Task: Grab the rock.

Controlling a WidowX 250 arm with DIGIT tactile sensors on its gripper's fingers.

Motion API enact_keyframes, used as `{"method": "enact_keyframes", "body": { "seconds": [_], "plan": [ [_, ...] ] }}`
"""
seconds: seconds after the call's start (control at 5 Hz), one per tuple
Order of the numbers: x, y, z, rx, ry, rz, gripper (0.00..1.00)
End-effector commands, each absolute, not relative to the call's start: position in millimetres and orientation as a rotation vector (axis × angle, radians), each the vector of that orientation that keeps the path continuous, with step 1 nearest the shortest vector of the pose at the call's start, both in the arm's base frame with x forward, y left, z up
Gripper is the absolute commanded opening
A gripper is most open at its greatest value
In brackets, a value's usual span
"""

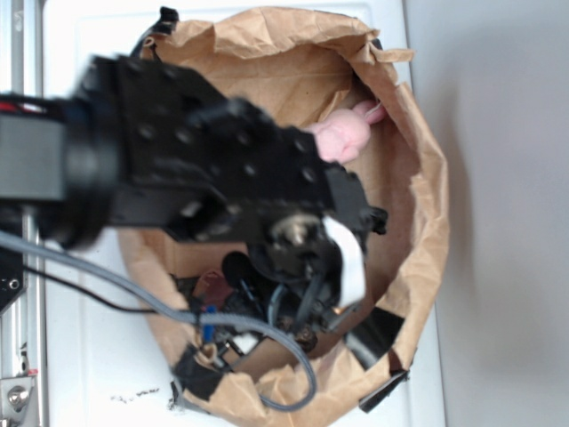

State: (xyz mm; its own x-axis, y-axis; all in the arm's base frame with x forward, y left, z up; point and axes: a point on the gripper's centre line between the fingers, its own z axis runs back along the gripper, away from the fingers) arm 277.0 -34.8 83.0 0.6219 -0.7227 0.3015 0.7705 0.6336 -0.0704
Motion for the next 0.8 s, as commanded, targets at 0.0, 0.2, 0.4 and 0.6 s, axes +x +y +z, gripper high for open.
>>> {"method": "enact_keyframes", "body": {
  "seconds": [0.0,0.2,0.4,0.6],
  "plan": [
    [304.9,-0.7,120.4,-0.227,-0.279,-0.806,1.0],
    [303.3,5.6,120.9,-0.245,-0.278,-0.809,1.0],
    [289.1,-1.5,96.8,-0.168,-0.273,-0.868,1.0],
    [280.9,-13.4,77.6,-0.119,-0.259,-0.921,1.0]
  ]
}}
